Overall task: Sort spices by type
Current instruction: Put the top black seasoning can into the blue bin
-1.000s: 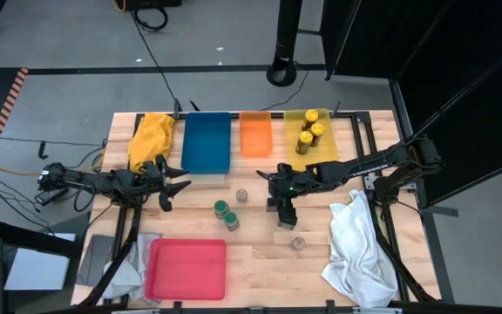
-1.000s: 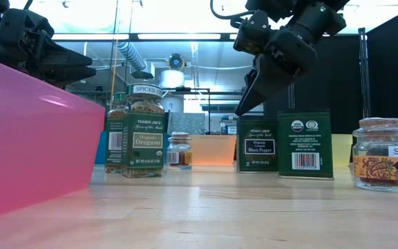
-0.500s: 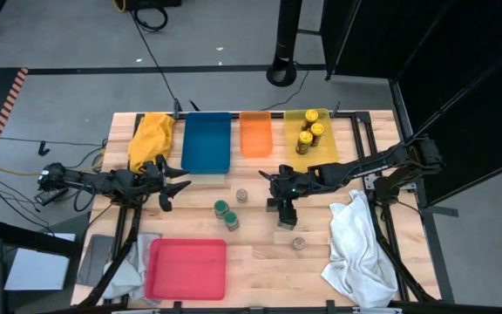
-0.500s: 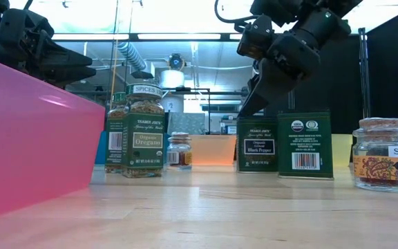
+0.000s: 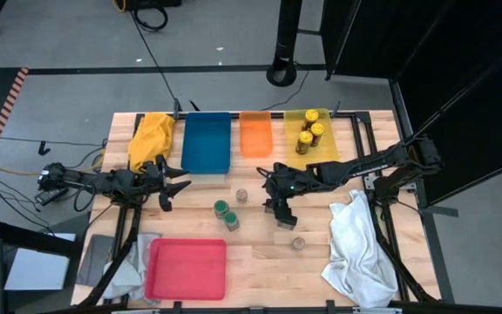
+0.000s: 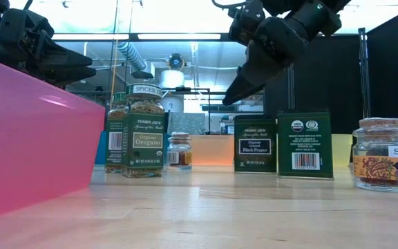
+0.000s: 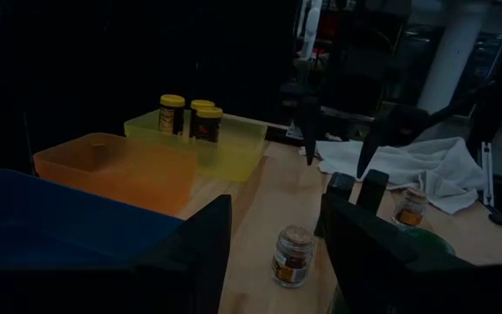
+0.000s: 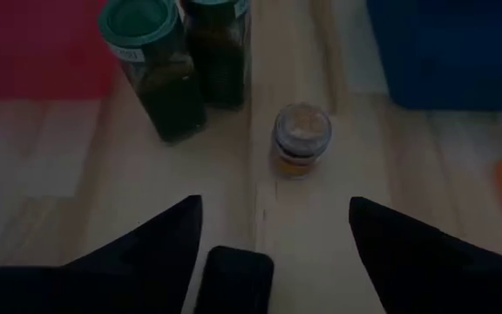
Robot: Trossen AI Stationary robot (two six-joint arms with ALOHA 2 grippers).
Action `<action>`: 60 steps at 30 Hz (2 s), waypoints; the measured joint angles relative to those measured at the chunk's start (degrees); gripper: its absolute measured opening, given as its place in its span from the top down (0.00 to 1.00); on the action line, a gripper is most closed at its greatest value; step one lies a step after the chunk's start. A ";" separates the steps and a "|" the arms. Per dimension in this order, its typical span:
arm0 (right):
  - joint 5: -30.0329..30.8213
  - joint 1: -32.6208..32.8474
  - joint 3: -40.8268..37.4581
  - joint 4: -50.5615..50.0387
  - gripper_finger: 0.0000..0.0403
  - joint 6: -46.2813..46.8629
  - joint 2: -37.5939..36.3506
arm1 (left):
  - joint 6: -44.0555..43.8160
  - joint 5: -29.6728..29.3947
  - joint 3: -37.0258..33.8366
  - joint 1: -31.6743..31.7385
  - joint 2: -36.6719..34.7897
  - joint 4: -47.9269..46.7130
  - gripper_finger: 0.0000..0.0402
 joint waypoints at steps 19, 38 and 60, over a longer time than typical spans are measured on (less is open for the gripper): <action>-0.31 1.51 0.13 -7.11 0.25 4.57 2.44 | 0.00 -0.01 0.01 0.00 0.01 -0.09 0.54; -0.45 1.46 3.17 -8.66 0.47 1.78 7.80 | 0.00 0.00 0.01 0.00 2.19 0.20 0.54; 5.61 -0.12 5.84 -6.91 0.65 -5.44 7.07 | 0.00 -0.01 0.01 0.00 2.19 0.26 0.54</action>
